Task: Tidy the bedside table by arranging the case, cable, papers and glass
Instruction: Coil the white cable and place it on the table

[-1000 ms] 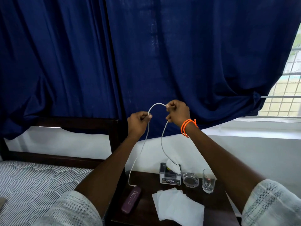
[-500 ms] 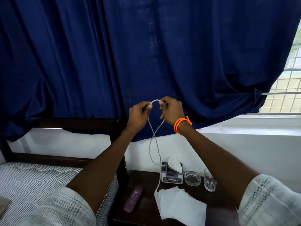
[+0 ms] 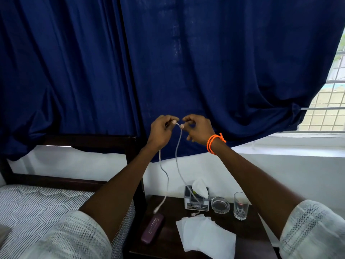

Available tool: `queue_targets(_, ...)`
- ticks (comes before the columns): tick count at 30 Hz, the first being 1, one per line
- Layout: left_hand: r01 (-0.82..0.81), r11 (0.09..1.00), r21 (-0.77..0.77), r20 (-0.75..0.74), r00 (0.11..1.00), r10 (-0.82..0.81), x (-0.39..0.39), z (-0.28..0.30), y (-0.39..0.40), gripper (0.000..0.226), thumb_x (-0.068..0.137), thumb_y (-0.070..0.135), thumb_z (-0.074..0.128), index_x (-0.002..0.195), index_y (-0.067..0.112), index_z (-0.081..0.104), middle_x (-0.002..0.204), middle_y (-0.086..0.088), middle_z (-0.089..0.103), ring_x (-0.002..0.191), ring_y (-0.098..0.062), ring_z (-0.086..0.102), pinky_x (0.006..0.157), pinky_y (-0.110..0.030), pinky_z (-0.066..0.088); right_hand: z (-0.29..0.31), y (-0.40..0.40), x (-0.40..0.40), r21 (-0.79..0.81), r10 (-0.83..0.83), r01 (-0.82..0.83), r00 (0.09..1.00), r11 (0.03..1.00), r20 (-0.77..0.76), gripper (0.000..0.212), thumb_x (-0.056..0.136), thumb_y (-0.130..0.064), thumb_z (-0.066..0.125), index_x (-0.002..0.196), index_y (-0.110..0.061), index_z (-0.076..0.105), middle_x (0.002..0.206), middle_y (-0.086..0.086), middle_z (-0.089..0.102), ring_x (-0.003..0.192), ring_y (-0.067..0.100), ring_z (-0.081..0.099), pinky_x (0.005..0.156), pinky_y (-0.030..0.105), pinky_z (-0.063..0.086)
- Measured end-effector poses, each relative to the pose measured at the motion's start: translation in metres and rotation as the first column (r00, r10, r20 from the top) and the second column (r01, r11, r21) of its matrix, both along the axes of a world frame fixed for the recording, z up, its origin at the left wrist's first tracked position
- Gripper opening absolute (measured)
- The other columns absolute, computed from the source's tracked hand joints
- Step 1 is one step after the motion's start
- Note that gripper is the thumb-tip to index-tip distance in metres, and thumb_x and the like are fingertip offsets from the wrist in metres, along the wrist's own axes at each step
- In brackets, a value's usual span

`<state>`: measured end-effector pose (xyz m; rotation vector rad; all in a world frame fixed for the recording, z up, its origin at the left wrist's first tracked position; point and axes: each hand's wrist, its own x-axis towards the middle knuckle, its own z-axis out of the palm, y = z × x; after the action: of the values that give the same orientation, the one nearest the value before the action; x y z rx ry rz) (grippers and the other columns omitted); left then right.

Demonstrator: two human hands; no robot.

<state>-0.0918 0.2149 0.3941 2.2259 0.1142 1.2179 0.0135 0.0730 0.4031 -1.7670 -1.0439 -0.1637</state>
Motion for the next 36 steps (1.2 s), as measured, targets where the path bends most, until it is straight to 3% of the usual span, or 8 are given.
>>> queue_targets(5, 0.038, 0.992, -0.12, 0.046, 0.998, -0.033, -0.002, -0.004, -0.002, 0.02, 0.099, 0.016, 0.064, 0.117, 0.008, 0.068, 0.1, -0.008, 0.074, 0.088, -0.024, 0.07, 0.081, -0.035, 0.059, 0.005, 0.012, -0.01, -0.079, 0.013, -0.008, 0.998, 0.997, 0.053, 0.008, 0.097, -0.016, 0.064, 0.096, -0.011, 0.07, 0.071, 0.007, 0.07, 0.056, 0.014, 0.072, 0.051, 0.03, 0.061)
queue_targets(12, 0.098, 0.941, -0.325, 0.033, 0.995, -0.093, -0.01, -0.031, 0.011, 0.017, 0.102, 0.018, 0.062, 0.107, 0.005, 0.072, 0.089, -0.017, 0.073, 0.077, -0.021, 0.069, 0.075, -0.04, 0.064, 0.005, 0.01, -0.002, 0.062, -0.133, 0.132, 0.991, 0.989, 0.007, 0.016, 0.098, -0.01, 0.056, 0.083, -0.012, 0.062, 0.071, 0.008, 0.067, 0.057, 0.019, 0.072, 0.054, 0.038, 0.062)
queue_targets(15, 0.126, 0.906, -0.404, 0.042, 0.992, -0.119, -0.01, -0.029, 0.015, 0.013, 0.1, 0.015, 0.063, 0.104, 0.008, 0.074, 0.086, -0.014, 0.072, 0.075, -0.017, 0.068, 0.072, -0.032, 0.062, 0.004, 0.005, 0.001, -0.084, -0.078, 0.074, 0.996, 0.994, -0.046, 0.007, 0.095, -0.01, 0.063, 0.089, -0.012, 0.065, 0.076, 0.006, 0.071, 0.057, 0.018, 0.073, 0.055, 0.04, 0.063)
queue_targets(19, 0.104, 0.952, -0.289, -0.02, 0.993, -0.114, -0.006, -0.017, 0.014, 0.014, 0.099, 0.015, 0.065, 0.106, 0.01, 0.077, 0.085, -0.01, 0.076, 0.073, -0.017, 0.071, 0.07, -0.027, 0.062, 0.005, 0.008, -0.005, -0.247, 0.05, -0.064, 0.997, 0.967, -0.064, 0.019, 0.092, -0.014, 0.07, 0.109, -0.016, 0.062, 0.087, 0.007, 0.072, 0.06, 0.018, 0.075, 0.049, 0.028, 0.059)
queue_targets(23, 0.138, 0.954, -0.266, -0.017, 0.989, -0.148, -0.003, -0.011, 0.01, 0.011, 0.097, 0.015, 0.069, 0.103, 0.02, 0.077, 0.086, -0.007, 0.078, 0.079, -0.026, 0.076, 0.075, -0.034, 0.065, 0.006, 0.014, -0.008, -0.214, -0.012, 0.03, 0.996, 0.976, 0.084, 0.014, 0.098, -0.015, 0.059, 0.089, -0.015, 0.069, 0.073, 0.01, 0.071, 0.054, 0.014, 0.072, 0.051, 0.034, 0.062)
queue_targets(27, 0.119, 0.95, -0.29, -0.021, 0.991, -0.131, -0.007, -0.024, 0.016, 0.009, 0.098, 0.018, 0.067, 0.1, 0.022, 0.075, 0.088, -0.011, 0.078, 0.085, -0.032, 0.075, 0.082, -0.041, 0.064, 0.01, 0.013, -0.004, -0.087, -0.114, 0.116, 0.993, 0.989, 0.02, 0.023, 0.098, -0.013, 0.054, 0.079, -0.014, 0.067, 0.079, 0.014, 0.07, 0.05, 0.017, 0.071, 0.05, 0.036, 0.062)
queue_targets(32, 0.067, 0.949, -0.308, -0.051, 0.995, -0.087, -0.01, -0.028, 0.024, 0.012, 0.099, 0.019, 0.067, 0.102, 0.015, 0.077, 0.088, -0.007, 0.078, 0.08, -0.017, 0.075, 0.086, -0.043, 0.063, 0.01, 0.005, 0.003, -0.13, -0.152, 0.152, 0.988, 0.98, 0.005, 0.02, 0.096, -0.01, 0.056, 0.08, -0.015, 0.066, 0.081, 0.012, 0.071, 0.054, 0.019, 0.073, 0.051, 0.035, 0.062)
queue_targets(36, 0.07, 0.973, -0.218, -0.069, 0.994, -0.087, -0.007, -0.009, 0.016, 0.014, 0.098, 0.02, 0.068, 0.105, 0.014, 0.078, 0.082, -0.007, 0.076, 0.072, -0.013, 0.068, 0.074, -0.042, 0.063, 0.005, 0.008, -0.005, -0.199, -0.088, 0.087, 0.996, 0.976, 0.003, 0.006, 0.091, -0.012, 0.07, 0.09, -0.015, 0.066, 0.078, 0.007, 0.072, 0.055, 0.019, 0.073, 0.053, 0.039, 0.063)
